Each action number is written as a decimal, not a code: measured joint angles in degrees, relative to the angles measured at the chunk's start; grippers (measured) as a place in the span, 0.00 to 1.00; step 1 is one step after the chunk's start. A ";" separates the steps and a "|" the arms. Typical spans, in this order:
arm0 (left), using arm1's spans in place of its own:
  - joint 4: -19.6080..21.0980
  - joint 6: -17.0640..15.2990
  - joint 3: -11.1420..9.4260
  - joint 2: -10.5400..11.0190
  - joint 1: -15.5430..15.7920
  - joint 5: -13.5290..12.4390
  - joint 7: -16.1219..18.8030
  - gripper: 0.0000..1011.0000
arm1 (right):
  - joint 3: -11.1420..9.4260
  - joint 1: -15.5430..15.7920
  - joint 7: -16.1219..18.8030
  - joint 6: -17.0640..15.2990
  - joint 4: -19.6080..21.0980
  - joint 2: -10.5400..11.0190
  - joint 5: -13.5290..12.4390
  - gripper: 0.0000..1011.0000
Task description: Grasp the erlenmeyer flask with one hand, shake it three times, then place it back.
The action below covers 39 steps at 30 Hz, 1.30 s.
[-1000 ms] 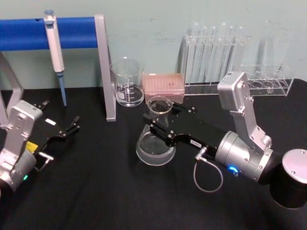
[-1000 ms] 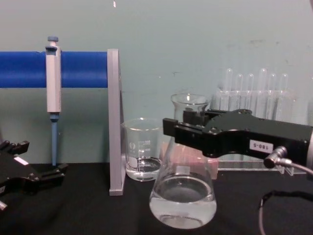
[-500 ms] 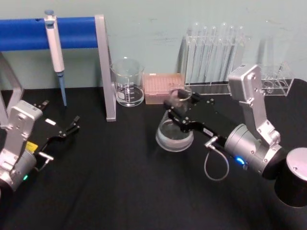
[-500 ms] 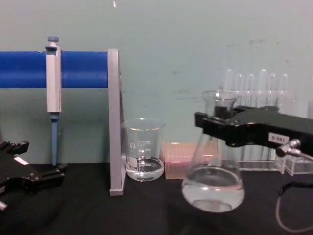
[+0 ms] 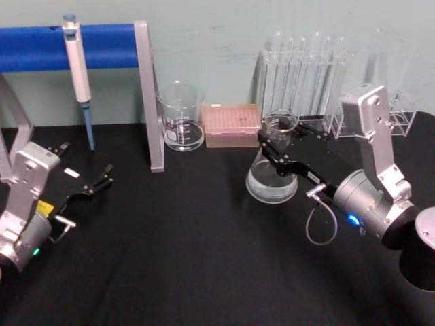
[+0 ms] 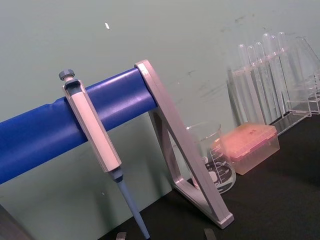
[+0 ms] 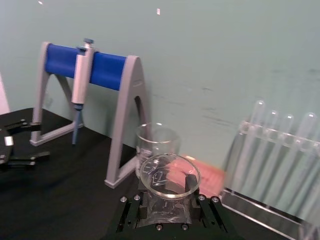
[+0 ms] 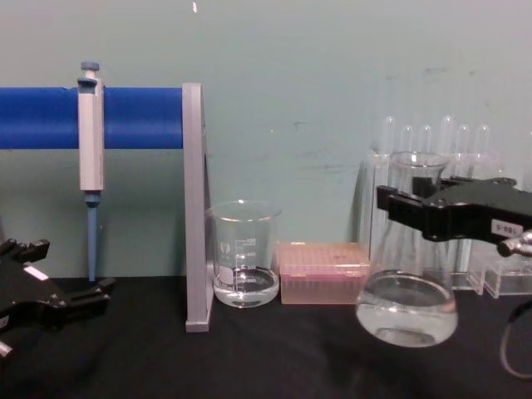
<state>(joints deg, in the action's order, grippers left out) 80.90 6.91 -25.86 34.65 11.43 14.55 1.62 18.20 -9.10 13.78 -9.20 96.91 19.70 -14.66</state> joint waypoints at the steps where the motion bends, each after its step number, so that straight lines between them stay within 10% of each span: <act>1: 0.00 0.00 0.00 0.00 0.00 0.00 0.00 0.99 | -0.42 0.15 -0.26 -0.06 -0.05 -0.17 0.24 0.45; 39: 0.00 0.00 0.00 0.00 0.00 0.00 0.00 0.99 | -3.60 0.74 2.14 -0.96 -0.64 -2.00 2.54 0.45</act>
<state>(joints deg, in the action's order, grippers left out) 80.90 6.91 -25.86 34.65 11.43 14.55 1.62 14.60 -8.35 15.92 -10.17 96.27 17.70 -12.12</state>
